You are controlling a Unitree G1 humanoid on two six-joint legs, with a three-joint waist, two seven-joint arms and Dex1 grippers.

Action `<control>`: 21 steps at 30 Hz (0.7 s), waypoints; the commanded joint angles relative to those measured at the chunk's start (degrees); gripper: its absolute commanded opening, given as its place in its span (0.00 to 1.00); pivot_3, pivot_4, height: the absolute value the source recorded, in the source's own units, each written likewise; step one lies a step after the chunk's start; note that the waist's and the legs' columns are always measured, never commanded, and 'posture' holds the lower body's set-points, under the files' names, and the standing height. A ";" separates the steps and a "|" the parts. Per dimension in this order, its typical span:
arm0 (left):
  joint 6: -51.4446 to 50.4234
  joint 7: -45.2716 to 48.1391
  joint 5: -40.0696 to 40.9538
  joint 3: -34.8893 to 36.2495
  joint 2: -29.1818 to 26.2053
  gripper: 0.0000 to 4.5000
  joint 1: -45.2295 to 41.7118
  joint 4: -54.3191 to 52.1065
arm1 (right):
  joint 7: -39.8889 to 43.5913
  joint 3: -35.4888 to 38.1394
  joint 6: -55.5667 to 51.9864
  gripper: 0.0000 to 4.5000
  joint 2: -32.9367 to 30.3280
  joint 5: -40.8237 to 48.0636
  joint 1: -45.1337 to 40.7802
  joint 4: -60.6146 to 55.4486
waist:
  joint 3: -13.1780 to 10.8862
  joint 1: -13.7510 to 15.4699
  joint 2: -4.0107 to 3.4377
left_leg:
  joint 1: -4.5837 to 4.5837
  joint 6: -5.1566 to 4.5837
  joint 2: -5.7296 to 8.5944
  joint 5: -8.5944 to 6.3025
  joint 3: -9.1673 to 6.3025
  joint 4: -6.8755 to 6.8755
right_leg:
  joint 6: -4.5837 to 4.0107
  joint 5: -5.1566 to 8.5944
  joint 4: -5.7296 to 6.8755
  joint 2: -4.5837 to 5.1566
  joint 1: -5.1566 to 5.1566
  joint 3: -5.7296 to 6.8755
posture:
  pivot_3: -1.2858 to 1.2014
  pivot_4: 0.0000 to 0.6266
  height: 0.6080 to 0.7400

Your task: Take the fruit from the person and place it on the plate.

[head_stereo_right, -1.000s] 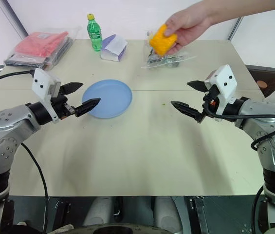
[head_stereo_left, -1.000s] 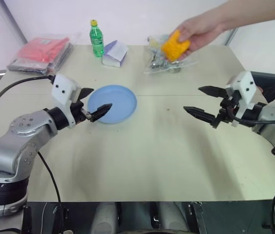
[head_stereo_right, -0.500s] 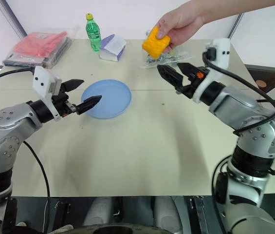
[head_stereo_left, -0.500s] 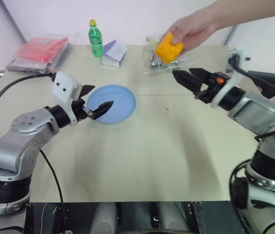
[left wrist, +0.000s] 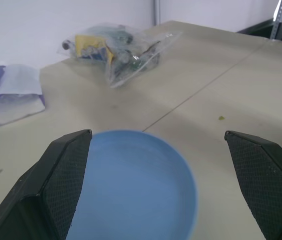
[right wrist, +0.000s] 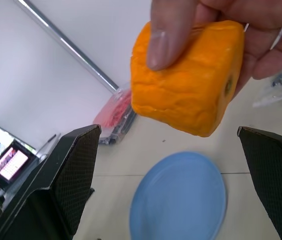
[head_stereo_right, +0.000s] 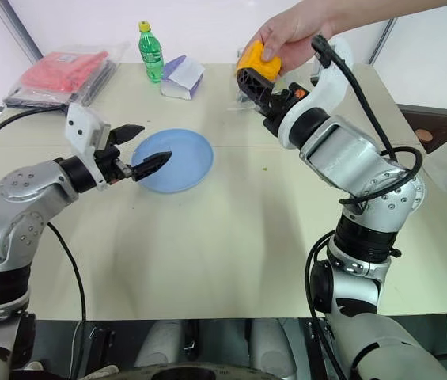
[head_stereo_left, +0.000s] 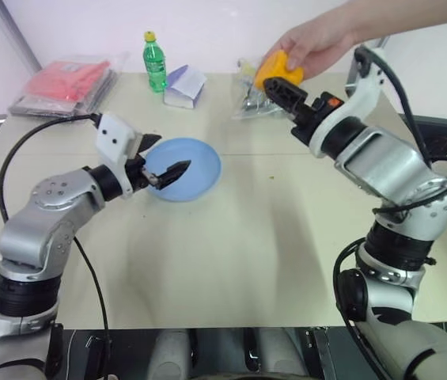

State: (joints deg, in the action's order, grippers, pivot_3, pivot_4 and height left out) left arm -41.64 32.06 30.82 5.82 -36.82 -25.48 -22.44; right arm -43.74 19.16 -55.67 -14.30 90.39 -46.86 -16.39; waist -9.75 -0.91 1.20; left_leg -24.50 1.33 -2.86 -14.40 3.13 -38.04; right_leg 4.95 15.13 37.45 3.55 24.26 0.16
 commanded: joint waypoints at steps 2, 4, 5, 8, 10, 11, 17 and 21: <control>1.72 0.17 -0.85 0.48 0.15 0.99 -1.11 -0.79 | -2.73 -1.28 4.07 1.00 -1.28 1.70 -2.84 1.53 | 0.00 0.00 0.00 | 0.00 0.00 0.00 0.00 0.00 0.00 | 0.00 0.00 0.00 0.00 0.01 0.00 | 0.52 0.24 0.93; 1.86 0.24 -1.01 0.42 0.23 0.99 -1.08 -0.81 | -3.75 -1.90 5.41 1.00 -1.21 1.10 -3.64 2.93 | 0.00 0.00 0.00 | -0.01 0.00 -0.01 0.00 0.00 0.01 | 0.00 0.00 0.00 0.00 0.02 0.00 | 0.52 0.24 0.93; 1.94 0.27 -1.08 0.39 0.26 0.99 -1.06 -0.80 | -4.02 -2.17 5.88 1.00 -1.27 0.97 -3.85 3.32 | 0.00 0.00 0.00 | -0.01 0.00 -0.01 0.00 -0.01 0.01 | 0.00 0.00 0.00 0.00 0.02 -0.01 | 0.52 0.24 0.93; 1.90 0.21 -1.21 0.31 0.51 0.99 -0.87 -1.31 | -5.03 -3.03 7.35 1.00 -1.11 -0.39 -5.40 5.26 | -0.01 0.00 -0.01 | -0.01 0.00 -0.01 0.00 -0.01 0.02 | 0.00 0.00 -0.01 0.00 0.02 -0.01 | 0.52 0.24 0.93; 1.87 0.19 -1.33 0.31 0.62 0.99 -0.72 -1.59 | -5.31 -3.57 7.99 1.00 -0.92 -0.79 -6.45 6.14 | -0.01 0.01 -0.01 | -0.01 0.00 -0.01 0.00 -0.02 0.02 | 0.00 0.00 -0.01 0.00 0.04 -0.02 | 0.52 0.24 0.93; 1.87 0.19 -1.41 0.33 0.68 0.99 -0.67 -1.64 | -5.37 -3.79 8.18 1.00 -0.88 -0.99 -6.84 6.42 | -0.01 0.01 -0.01 | -0.02 0.00 -0.01 0.00 -0.03 0.02 | 0.00 0.00 -0.01 0.00 0.04 -0.01 | 0.52 0.24 0.93; 1.65 -0.03 -1.57 0.44 1.08 0.99 -0.36 -2.24 | -6.16 -5.00 9.44 1.00 -0.22 -2.74 -8.67 8.03 | -0.01 0.01 -0.01 | -0.02 0.00 -0.02 0.00 -0.07 0.04 | 0.00 0.00 -0.03 0.00 0.04 -0.02 | 0.52 0.24 0.93; 1.53 -0.15 -1.56 0.65 1.14 0.99 -0.15 -2.55 | -5.82 -5.51 9.87 1.00 0.07 -4.07 -9.24 9.07 | -0.01 0.02 -0.01 | -0.02 0.00 -0.02 0.00 -0.10 0.05 | 0.00 0.00 -0.03 0.00 0.05 -0.02 | 0.52 0.24 0.93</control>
State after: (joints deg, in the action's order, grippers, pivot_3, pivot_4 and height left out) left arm -40.85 32.10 29.28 5.64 -35.55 -25.41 -22.76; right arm -49.85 13.40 -46.78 -14.54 86.71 -54.32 -6.56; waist -9.75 -0.89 1.19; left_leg -24.52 1.33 -2.88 -14.40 3.03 -37.99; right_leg 4.95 15.13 37.41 3.55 24.31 0.14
